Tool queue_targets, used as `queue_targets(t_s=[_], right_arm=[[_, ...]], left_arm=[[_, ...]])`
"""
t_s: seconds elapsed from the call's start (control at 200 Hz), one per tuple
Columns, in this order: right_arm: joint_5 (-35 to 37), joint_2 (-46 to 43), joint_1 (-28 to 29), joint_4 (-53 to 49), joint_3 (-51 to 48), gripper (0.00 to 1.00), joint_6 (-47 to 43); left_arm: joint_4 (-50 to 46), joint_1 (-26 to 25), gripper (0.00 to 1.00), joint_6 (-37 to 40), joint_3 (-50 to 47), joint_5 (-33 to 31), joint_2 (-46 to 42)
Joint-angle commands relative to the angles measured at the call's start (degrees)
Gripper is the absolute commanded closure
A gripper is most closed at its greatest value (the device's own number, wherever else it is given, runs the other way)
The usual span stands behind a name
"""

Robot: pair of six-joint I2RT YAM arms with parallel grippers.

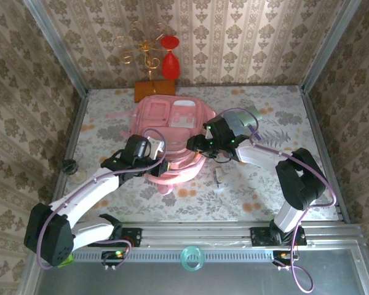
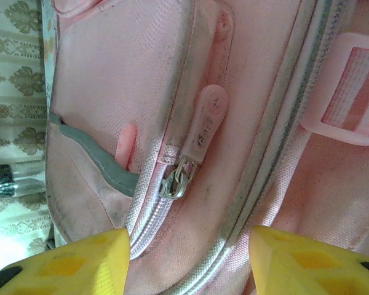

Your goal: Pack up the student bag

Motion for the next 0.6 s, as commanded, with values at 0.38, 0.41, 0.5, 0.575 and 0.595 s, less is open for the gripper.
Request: queue_targets(t_s=[0.38, 0.41, 0.5, 0.575, 0.595], right_arm=[[7.77, -1.18, 1.57, 8.72, -7.59, 0.52, 6.25], [8.11, -1.53, 1.56, 8.88, -7.9, 0.52, 6.45], [9.02, -2.32, 1.57, 10.58, -9.32, 0.54, 7.22], [9.29, -2.37, 1.78, 11.66, -9.98, 0.57, 7.46], [9.68, -2.22, 1.9, 11.66, -10.12, 0.57, 7.46]], left_arm=[[0.44, -1.21, 1.0, 0.12, -0.76, -1.46, 0.68], [0.36, -1.37, 1.0, 0.27, -0.76, -1.42, 0.64], [0.04, -1.64, 1.0, 0.39, -0.93, -1.6, 0.66], [-0.19, -1.83, 1.0, 0.56, -1.18, -1.68, 0.8], [-0.13, -1.9, 1.0, 0.54, -1.28, -1.73, 0.79]])
